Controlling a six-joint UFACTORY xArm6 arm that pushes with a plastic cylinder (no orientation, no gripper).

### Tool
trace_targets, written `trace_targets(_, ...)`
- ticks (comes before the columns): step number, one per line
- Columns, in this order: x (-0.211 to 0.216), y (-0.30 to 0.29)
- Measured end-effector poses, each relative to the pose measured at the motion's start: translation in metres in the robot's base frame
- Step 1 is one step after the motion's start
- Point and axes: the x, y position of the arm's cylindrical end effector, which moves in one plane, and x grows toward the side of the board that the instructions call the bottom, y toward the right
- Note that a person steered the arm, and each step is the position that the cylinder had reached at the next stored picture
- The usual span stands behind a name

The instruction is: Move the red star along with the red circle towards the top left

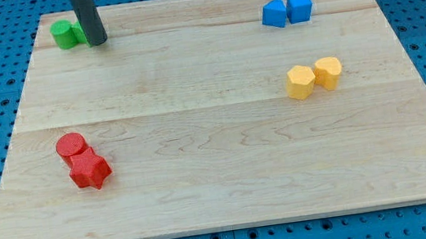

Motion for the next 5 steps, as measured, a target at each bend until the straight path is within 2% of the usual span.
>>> trace_targets(1,0.026,0.034)
trace_targets(2,0.122,0.094)
trace_targets(3,0.241,0.121)
trace_targets(4,0.289,0.077)
trace_targets(5,0.288,0.022)
